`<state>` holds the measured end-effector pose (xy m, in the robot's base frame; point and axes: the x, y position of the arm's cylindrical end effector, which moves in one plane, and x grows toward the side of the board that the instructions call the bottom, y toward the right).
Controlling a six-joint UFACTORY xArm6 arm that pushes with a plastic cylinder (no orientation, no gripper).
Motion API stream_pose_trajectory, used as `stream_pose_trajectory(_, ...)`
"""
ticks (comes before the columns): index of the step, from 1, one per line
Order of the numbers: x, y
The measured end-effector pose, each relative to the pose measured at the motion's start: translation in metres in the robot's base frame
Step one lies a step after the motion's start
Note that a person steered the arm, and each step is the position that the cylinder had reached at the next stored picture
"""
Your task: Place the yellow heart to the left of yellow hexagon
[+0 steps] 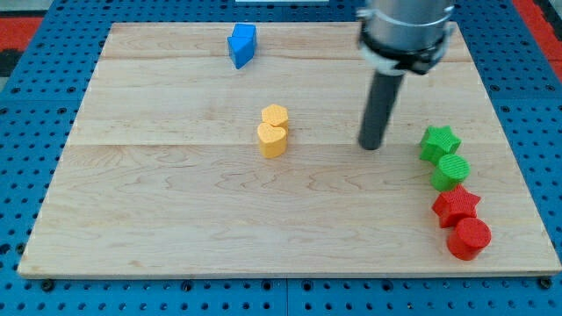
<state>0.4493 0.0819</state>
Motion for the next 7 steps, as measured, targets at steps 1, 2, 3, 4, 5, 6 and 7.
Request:
stream_pose_trajectory(1, -0.004, -0.088)
stream_pose_trajectory(2, 0.002, -0.138)
stream_pose_trajectory(3, 0.029, -0.147)
stream_pose_trajectory(4, -0.015, -0.164)
stream_pose_trajectory(5, -0.014, -0.162)
stream_pose_trajectory(6, -0.008, -0.206)
stream_pose_trajectory(7, -0.073, -0.211)
